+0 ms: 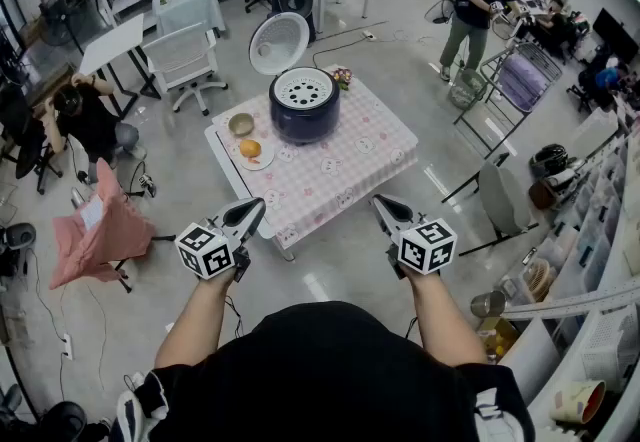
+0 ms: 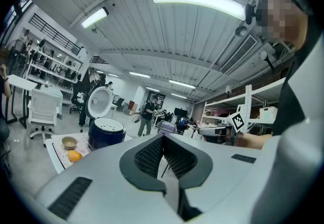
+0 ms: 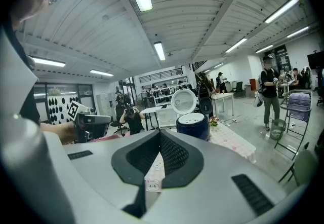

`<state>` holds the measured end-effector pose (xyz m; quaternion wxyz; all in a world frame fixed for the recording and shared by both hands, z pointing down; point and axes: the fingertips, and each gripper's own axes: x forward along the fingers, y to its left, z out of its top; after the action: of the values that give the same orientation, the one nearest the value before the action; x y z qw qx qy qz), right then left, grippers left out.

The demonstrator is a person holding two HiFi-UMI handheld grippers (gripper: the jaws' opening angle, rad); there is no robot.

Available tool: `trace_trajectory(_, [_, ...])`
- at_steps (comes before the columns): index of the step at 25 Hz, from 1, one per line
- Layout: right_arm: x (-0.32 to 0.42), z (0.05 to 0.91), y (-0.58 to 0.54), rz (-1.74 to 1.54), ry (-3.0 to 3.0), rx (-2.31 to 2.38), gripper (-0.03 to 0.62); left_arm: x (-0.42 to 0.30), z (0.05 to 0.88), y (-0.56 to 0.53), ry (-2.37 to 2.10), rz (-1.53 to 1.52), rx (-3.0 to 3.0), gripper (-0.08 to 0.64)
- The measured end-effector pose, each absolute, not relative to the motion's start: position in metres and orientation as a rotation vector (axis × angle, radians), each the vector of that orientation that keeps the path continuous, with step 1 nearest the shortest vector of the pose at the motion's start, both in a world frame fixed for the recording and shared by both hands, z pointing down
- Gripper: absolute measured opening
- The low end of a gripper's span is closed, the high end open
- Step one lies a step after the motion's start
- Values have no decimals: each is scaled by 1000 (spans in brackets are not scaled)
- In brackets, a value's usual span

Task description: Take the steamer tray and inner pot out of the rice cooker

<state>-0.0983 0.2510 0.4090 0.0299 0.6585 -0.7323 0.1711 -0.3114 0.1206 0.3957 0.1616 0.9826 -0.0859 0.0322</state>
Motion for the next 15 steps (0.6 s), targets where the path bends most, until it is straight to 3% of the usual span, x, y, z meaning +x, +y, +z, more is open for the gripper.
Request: trace_trajectory(15, [-110, 413, 231, 528, -2179, 2182, 8, -325, 407, 93, -165, 106, 2795, 19])
